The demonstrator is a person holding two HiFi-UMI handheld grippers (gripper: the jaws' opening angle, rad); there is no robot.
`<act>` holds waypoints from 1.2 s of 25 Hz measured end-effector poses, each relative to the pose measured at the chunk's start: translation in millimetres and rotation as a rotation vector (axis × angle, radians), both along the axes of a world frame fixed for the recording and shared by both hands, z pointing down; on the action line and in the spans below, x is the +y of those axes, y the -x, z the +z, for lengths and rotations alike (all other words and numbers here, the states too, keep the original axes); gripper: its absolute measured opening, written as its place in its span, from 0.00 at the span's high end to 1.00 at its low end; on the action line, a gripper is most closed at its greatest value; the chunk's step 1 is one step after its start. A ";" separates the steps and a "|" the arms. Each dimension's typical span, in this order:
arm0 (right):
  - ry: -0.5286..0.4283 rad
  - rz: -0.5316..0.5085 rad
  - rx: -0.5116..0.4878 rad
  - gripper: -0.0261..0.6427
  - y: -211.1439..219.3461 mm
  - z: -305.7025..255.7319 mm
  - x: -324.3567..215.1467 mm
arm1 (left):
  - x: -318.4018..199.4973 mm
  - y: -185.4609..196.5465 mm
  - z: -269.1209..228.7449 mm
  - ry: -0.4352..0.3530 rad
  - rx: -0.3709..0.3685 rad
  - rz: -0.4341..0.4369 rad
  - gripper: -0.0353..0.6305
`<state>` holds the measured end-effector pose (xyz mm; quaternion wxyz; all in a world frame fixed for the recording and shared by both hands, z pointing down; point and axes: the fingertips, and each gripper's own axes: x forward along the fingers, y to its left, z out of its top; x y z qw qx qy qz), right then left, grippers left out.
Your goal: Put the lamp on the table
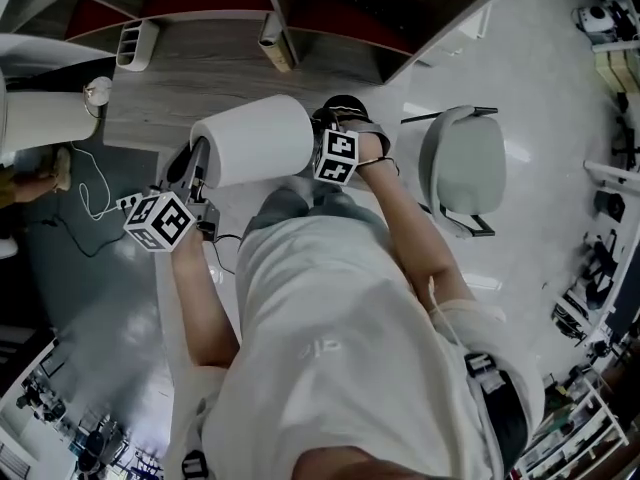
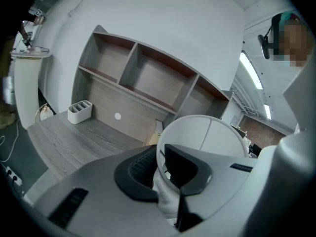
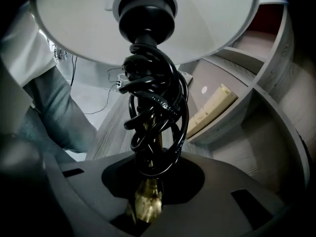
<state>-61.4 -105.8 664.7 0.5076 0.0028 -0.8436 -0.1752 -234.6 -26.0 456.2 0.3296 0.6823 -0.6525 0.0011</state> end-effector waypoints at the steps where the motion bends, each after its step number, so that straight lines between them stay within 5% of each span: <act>1: 0.003 -0.009 -0.001 0.80 2.7 1.6 -1.2 | -0.3 0.9 0.4 0.005 -0.003 -0.007 0.86; 30: 0.090 -0.034 0.030 0.79 75.7 43.4 -21.4 | -47.8 59.6 20.8 0.069 0.023 0.005 0.87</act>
